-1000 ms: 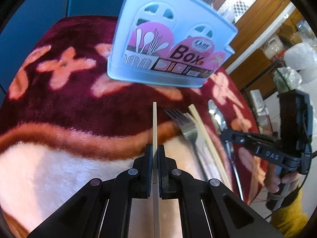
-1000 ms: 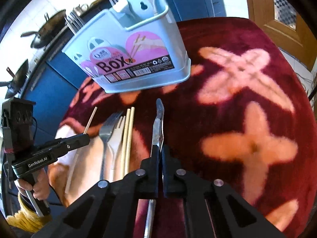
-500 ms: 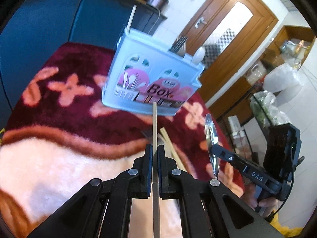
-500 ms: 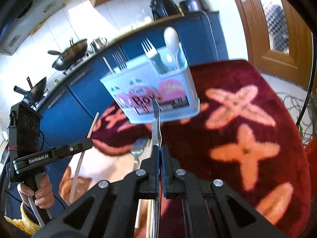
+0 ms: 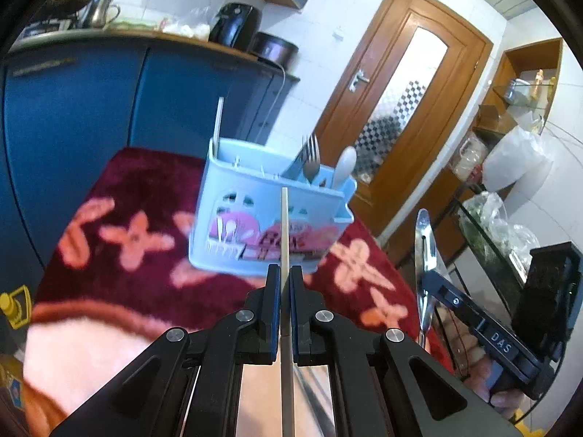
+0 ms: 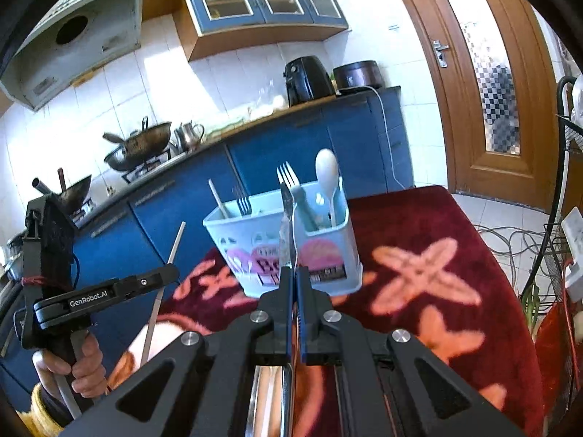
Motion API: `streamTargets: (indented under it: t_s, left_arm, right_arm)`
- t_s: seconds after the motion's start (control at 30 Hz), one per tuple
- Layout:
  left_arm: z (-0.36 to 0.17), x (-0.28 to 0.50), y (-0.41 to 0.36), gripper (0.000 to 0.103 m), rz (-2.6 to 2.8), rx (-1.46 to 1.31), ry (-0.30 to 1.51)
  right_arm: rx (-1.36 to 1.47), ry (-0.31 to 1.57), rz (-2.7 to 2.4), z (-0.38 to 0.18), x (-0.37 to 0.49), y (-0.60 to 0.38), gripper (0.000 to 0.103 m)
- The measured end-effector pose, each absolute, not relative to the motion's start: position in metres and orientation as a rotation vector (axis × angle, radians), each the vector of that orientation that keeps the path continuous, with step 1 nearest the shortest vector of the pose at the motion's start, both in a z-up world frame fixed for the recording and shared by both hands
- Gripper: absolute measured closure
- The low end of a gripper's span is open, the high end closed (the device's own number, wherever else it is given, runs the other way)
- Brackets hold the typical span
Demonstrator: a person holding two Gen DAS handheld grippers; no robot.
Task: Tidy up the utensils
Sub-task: 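Lift the chopstick with the left tool while the right tool lifts the knife toward the box, then lower the chopstick into the box with the left tool while the right tool lowers the knife in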
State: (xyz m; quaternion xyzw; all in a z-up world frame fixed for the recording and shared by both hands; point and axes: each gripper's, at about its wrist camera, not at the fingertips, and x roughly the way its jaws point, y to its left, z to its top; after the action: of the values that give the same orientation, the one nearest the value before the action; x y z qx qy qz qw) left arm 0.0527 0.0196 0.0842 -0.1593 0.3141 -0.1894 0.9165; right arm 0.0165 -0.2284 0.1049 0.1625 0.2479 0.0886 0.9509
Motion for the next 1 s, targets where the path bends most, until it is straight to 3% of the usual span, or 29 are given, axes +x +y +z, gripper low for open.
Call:
streamTargets:
  t_s: [1.0]
  left_arm:
    - [0.160,0.167,0.020,0.099,-0.233,-0.306,0.323]
  right_arm:
    - [0.248,0.251,0.095,0.159,0.110,-0.236,0.100]
